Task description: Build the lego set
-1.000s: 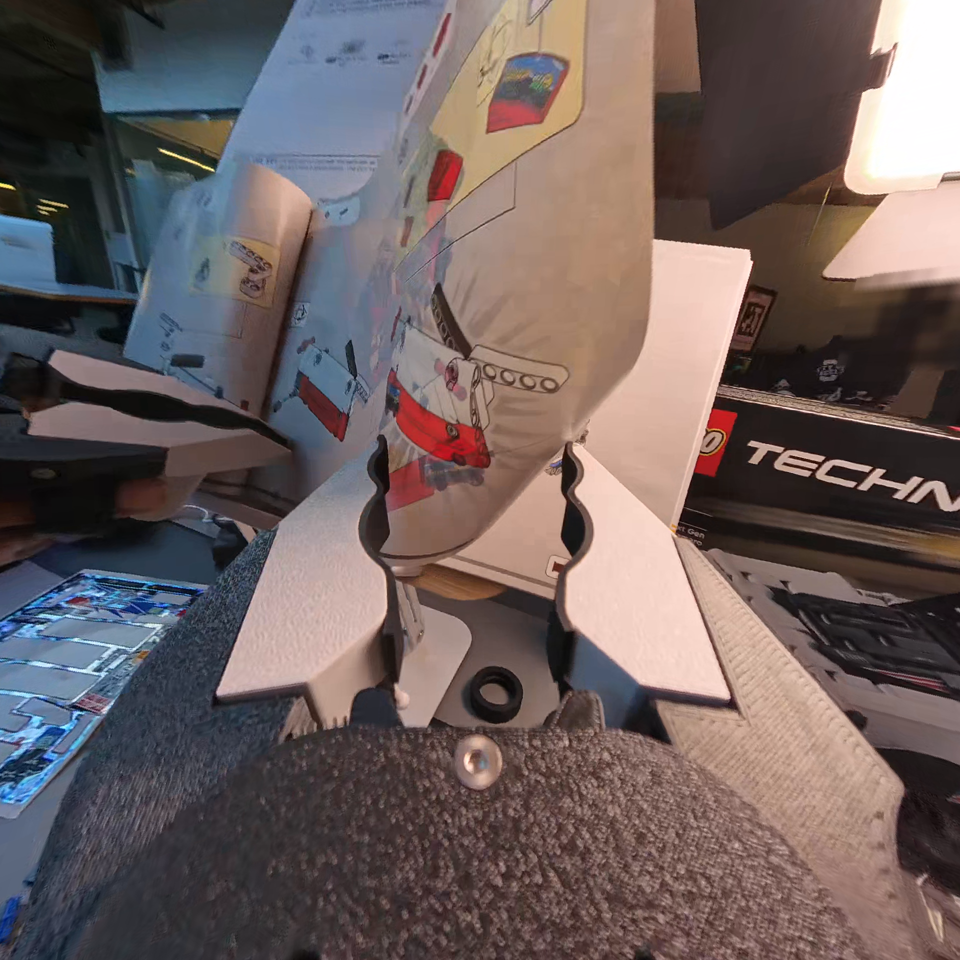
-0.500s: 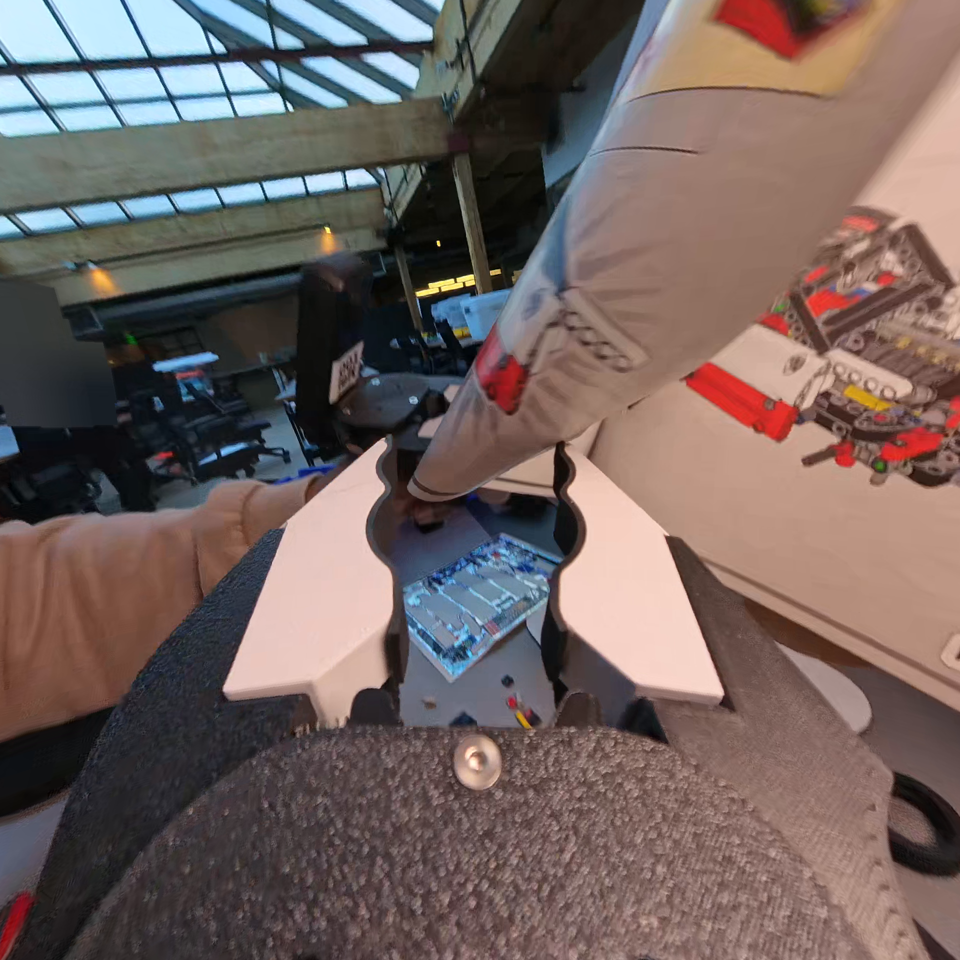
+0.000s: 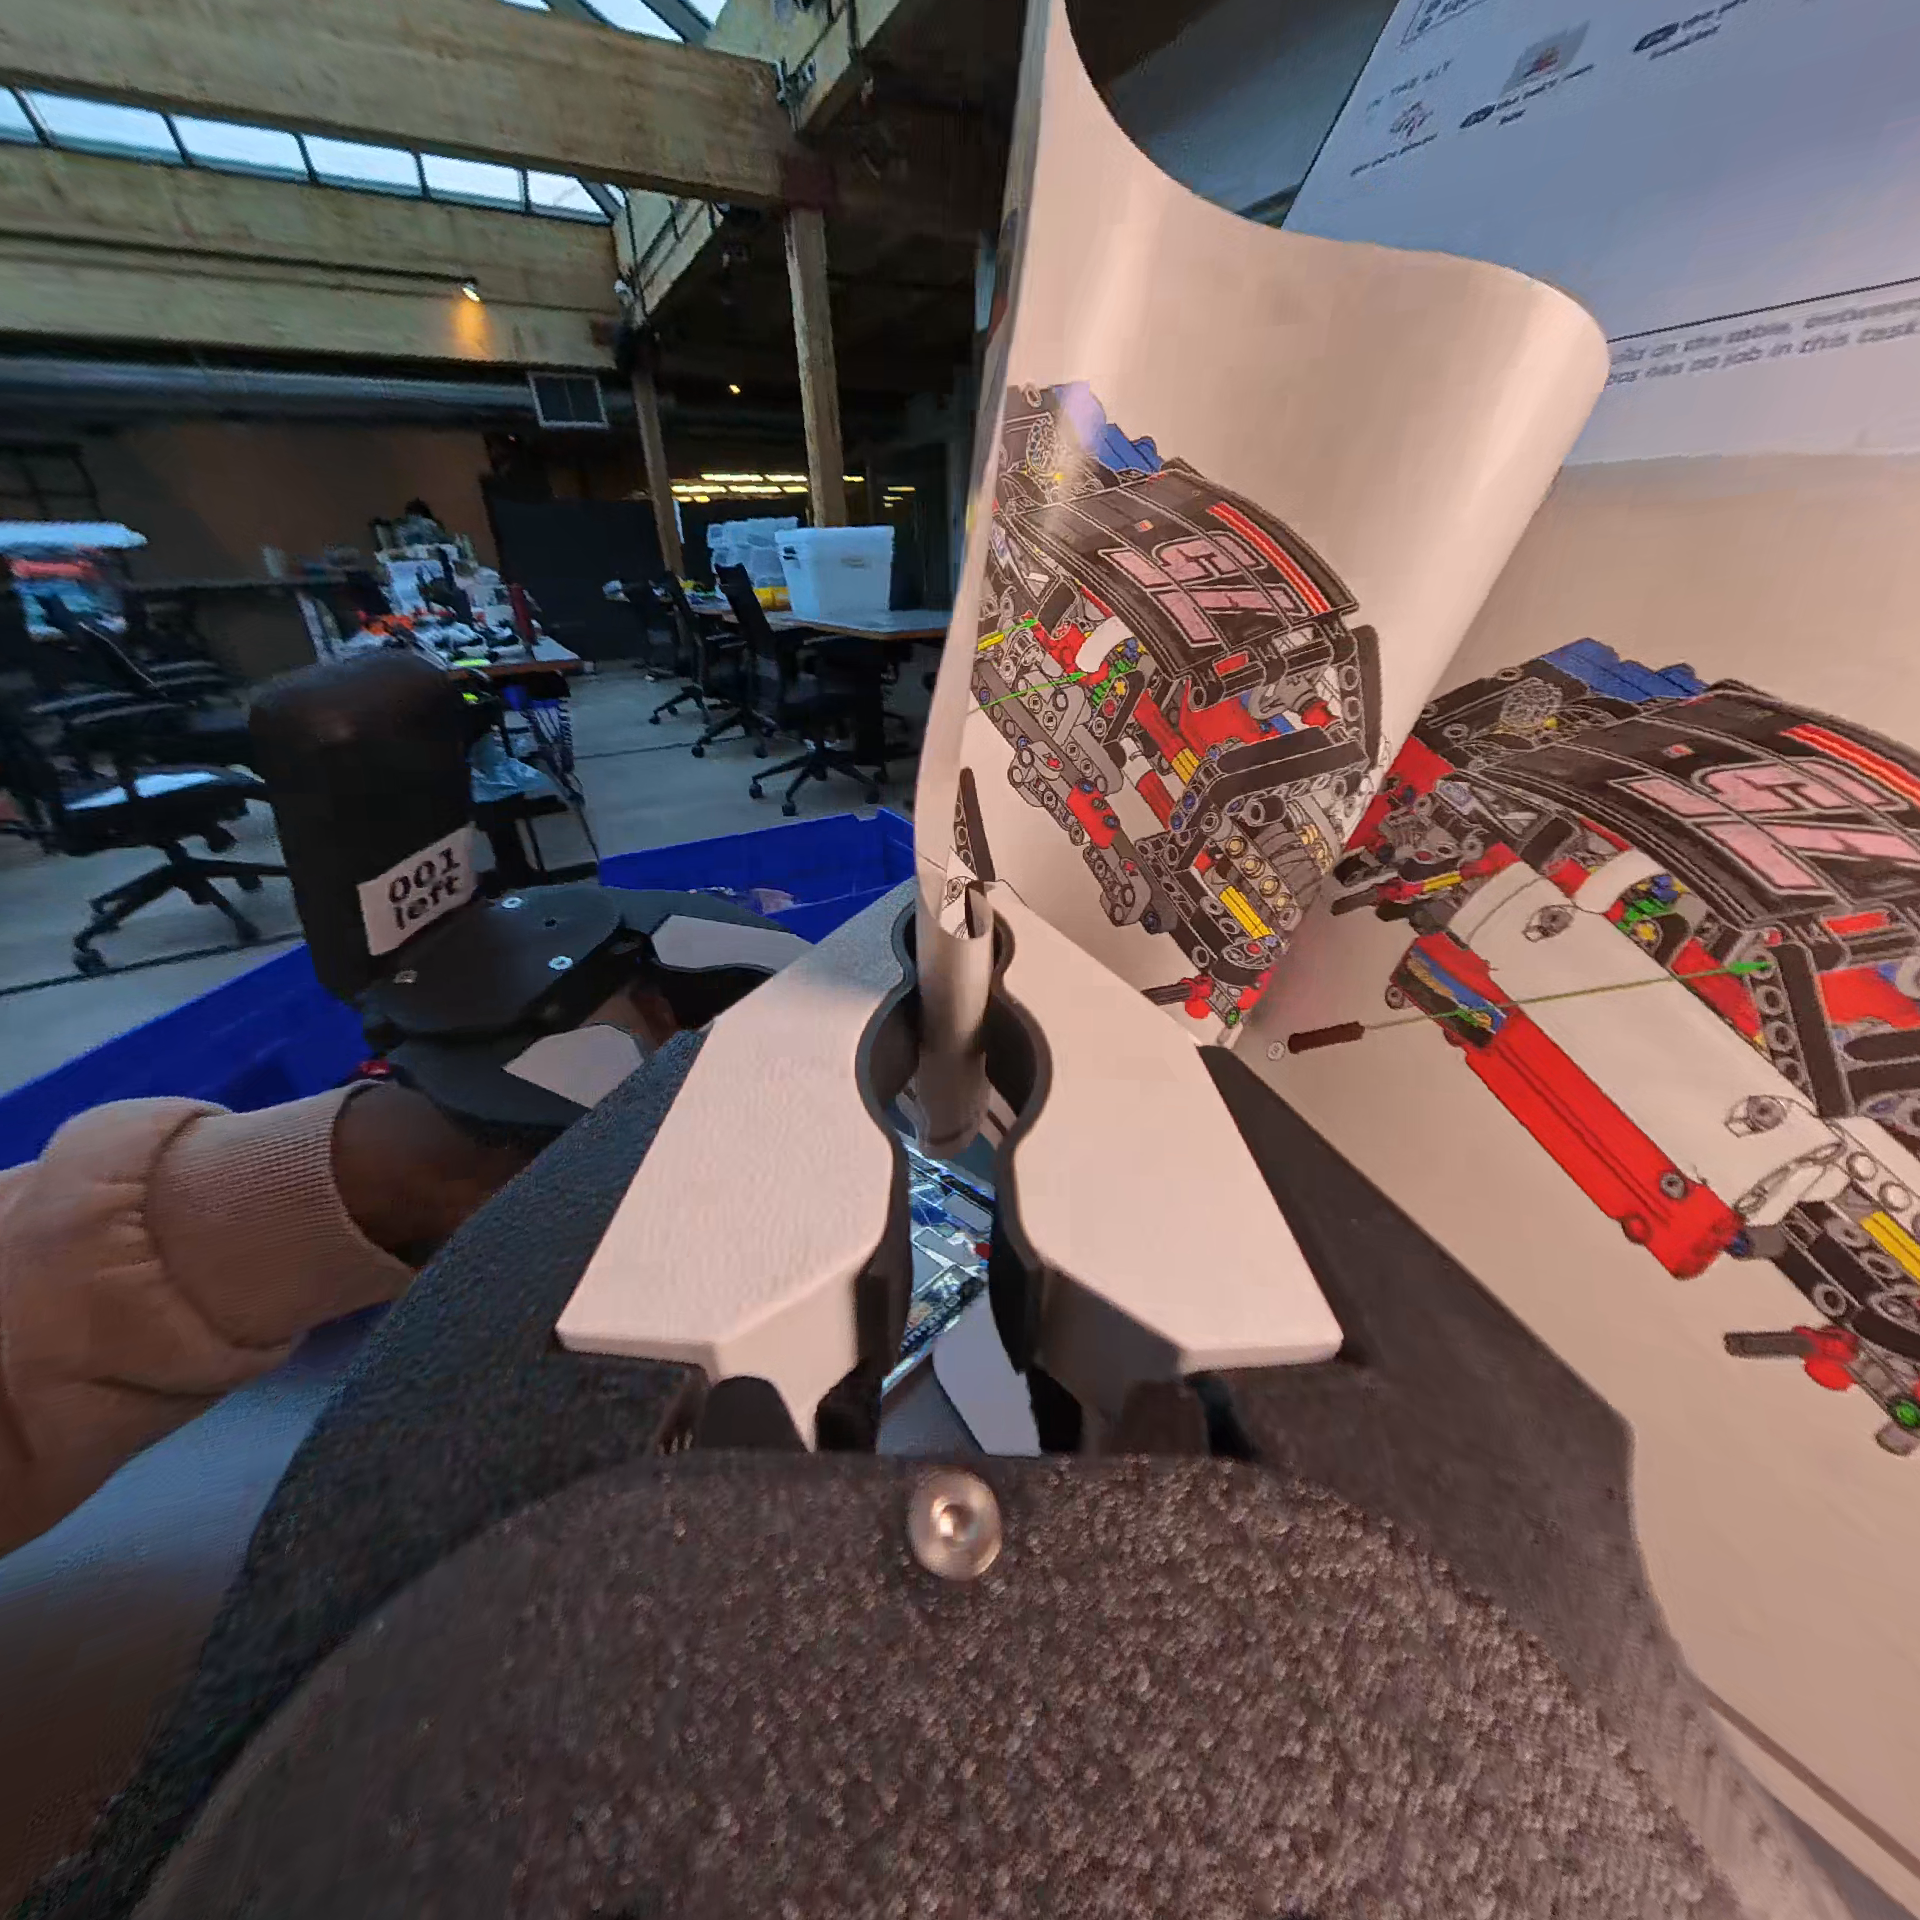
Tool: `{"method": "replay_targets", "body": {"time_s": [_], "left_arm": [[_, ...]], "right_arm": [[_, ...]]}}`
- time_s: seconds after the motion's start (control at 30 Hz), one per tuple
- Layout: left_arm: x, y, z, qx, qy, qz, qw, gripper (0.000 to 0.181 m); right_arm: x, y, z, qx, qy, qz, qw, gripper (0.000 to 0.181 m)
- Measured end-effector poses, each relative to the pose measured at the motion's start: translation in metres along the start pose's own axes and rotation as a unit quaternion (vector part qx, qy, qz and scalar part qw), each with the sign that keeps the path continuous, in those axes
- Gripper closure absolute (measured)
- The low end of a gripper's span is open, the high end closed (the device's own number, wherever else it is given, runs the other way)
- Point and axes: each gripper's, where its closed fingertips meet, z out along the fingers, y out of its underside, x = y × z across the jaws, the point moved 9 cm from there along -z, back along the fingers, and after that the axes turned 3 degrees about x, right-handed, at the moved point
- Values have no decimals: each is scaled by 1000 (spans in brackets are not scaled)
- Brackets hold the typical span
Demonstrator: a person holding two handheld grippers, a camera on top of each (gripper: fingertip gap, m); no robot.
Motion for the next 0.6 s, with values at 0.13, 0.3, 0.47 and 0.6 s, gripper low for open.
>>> {"method": "replay_targets", "body": {"time_s": [0.13,0.3,0.47,0.6], "left_arm": [[-8,-29,-28,126,32,-113,985,130],[-9,-57,-44,171,52,-177,968,126],[9,-64,-28,145,22,-186,972,123],[31,-71,-12,143,-9,-190,971,130]], "right_arm": [[-12,7,16,-32,41,-99,994,179],[-22,15,22,-36,62,-151,986,180],[-29,25,20,-52,77,-180,979,180],[-39,31,20,-59,85,-212,972,181]]}}
